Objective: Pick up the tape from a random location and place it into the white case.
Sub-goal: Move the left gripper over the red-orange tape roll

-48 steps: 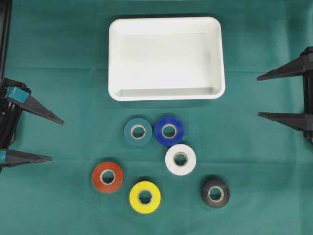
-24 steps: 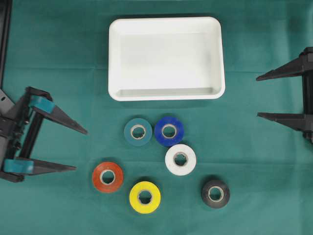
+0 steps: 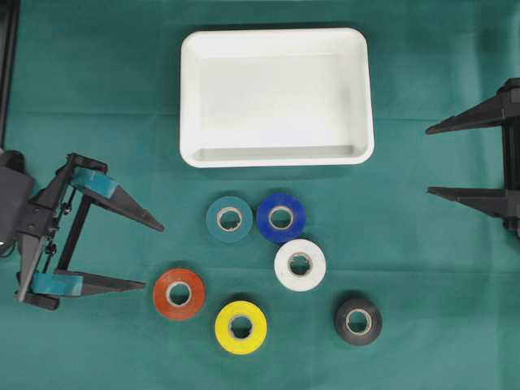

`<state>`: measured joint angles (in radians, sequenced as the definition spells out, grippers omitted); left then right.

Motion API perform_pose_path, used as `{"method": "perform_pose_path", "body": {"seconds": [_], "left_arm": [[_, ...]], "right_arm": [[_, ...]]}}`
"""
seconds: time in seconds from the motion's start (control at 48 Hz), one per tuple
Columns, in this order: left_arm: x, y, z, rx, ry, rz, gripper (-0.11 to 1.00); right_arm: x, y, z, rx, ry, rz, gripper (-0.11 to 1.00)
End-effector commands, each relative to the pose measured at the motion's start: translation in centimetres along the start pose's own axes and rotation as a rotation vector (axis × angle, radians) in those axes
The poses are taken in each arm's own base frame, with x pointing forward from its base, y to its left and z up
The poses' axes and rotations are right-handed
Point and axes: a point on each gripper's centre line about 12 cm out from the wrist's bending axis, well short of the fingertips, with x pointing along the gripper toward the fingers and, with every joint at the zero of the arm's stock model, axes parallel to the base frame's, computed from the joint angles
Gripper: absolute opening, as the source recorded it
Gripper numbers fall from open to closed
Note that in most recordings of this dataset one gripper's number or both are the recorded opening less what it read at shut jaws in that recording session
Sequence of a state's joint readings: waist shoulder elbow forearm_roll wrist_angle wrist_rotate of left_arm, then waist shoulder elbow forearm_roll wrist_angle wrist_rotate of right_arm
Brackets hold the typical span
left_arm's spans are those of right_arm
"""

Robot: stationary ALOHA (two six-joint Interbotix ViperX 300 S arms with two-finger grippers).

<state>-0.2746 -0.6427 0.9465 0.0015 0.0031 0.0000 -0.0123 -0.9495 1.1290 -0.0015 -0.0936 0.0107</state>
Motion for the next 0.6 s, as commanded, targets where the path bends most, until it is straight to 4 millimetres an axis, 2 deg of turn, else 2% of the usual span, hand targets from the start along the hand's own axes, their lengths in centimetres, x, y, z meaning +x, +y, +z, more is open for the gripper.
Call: {"method": "perform_pose_path", "body": {"seconds": [0.0, 0.292, 0.459, 0.584], "left_arm": [[0.3, -0.1, 1.3, 0.001, 0.028, -0.003, 1.0], [2.7, 0.2, 1.8, -0.004, 0.334, 0.008, 0.99], [4.4, 0.3, 1.3, -0.005, 0.518, 0.009, 0.99], [5.3, 0.3, 1.4, -0.005, 0.604, 0.009, 0.99]], "right_arm": [[0.2, 0.0, 1.2, 0.0, -0.029, -0.001, 0.9], [0.2, 0.0, 1.2, 0.003, -0.02, 0.0, 0.9], [0.2, 0.0, 1.2, 0.003, -0.018, -0.001, 0.9], [0.3, 0.0, 1.2, 0.003, -0.014, -0.002, 0.9]]}}
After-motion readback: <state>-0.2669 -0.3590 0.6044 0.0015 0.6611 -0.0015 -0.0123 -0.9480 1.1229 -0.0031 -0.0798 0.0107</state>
